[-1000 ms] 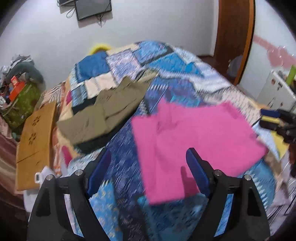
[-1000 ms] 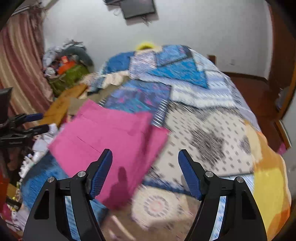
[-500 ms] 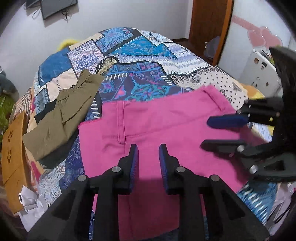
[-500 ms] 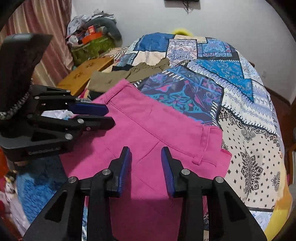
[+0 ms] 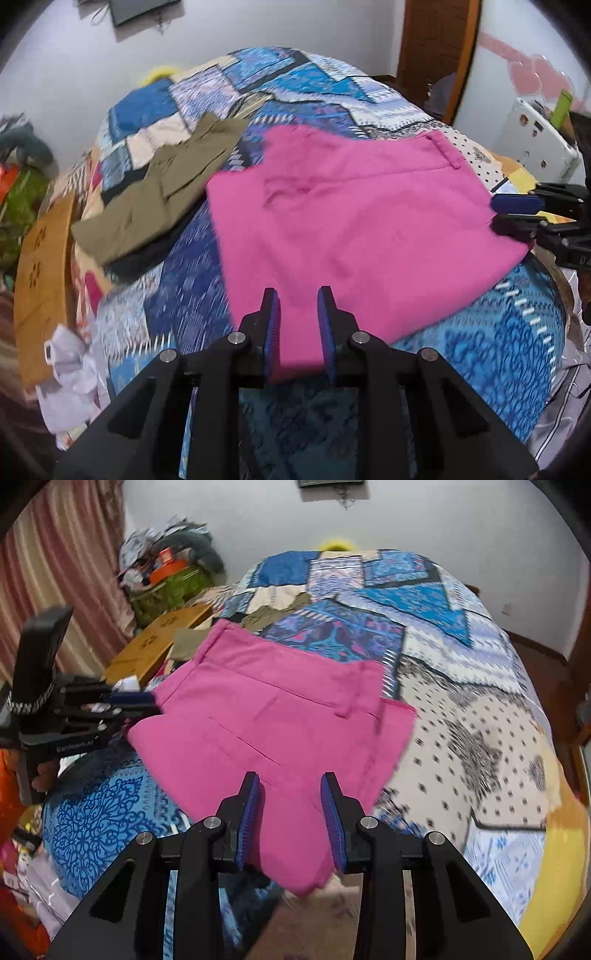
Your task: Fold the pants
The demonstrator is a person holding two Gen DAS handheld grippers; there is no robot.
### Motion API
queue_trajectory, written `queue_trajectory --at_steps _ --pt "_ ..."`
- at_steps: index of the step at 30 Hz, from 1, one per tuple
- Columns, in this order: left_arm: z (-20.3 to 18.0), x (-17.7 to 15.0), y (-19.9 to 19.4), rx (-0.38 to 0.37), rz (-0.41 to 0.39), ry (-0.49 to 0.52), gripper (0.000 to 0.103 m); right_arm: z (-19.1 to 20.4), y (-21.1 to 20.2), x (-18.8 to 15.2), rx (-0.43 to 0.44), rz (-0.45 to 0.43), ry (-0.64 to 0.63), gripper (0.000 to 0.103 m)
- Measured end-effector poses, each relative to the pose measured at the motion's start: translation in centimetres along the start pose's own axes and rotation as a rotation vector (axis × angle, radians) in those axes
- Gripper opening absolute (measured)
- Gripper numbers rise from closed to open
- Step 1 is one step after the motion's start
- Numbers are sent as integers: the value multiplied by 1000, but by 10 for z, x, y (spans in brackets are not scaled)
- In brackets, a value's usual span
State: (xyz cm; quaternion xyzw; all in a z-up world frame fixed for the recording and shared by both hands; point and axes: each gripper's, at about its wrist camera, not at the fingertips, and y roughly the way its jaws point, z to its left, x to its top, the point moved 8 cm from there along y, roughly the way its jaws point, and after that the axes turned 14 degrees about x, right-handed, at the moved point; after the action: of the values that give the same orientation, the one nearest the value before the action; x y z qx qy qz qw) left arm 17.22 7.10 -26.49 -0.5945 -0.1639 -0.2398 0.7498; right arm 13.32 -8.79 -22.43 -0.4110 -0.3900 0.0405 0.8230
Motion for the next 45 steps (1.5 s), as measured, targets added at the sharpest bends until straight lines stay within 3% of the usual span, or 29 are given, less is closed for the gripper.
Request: queue_trajectory --at_steps 8,11,14,16,17,18,20,23,25,30,34,36,39,43,45 --pt "34 -27 7 93 56 -32 24 -23 -22 -20 -71 -8 74 30" --pt "50 -28 9 137 68 -57 24 -37 -34 -28 -114 -8 110 32" --pt "64 -20 8 131 63 -103 26 -50 -44 -33 -161 -6 134 32" --pt "71 -9 5 115 47 -142 34 -54 -50 -31 -162 -15 155 32" --pt "72 -2 3 103 35 -159 45 -55 -53 -28 -157 -27 163 34" --pt "74 5 1 85 16 -180 58 -56 -55 -24 -150 -42 170 41" --pt "71 20 -4 47 -19 -212 69 -54 -57 -14 -130 -78 185 55" --pt "61 37 -2 -16 -19 -223 79 -48 -53 1 -88 -125 206 69" --pt "53 44 5 -47 -5 -218 80 -47 -45 9 -65 -133 230 72" --pt "37 48 33 -65 62 -175 81 -48 -12 13 -16 -62 255 72" --pt "34 50 52 -127 109 -194 81 -57 9 7 23 -2 295 72" --pt "32 50 58 -169 127 -207 81 -59 12 8 38 -13 304 73" --pt "28 52 61 -210 132 -221 80 -57 15 11 71 -19 301 67" --pt "22 54 63 -291 139 -258 62 -53 22 16 90 -17 288 52" --pt "22 56 62 -321 141 -278 50 -53 24 19 107 -21 293 40"
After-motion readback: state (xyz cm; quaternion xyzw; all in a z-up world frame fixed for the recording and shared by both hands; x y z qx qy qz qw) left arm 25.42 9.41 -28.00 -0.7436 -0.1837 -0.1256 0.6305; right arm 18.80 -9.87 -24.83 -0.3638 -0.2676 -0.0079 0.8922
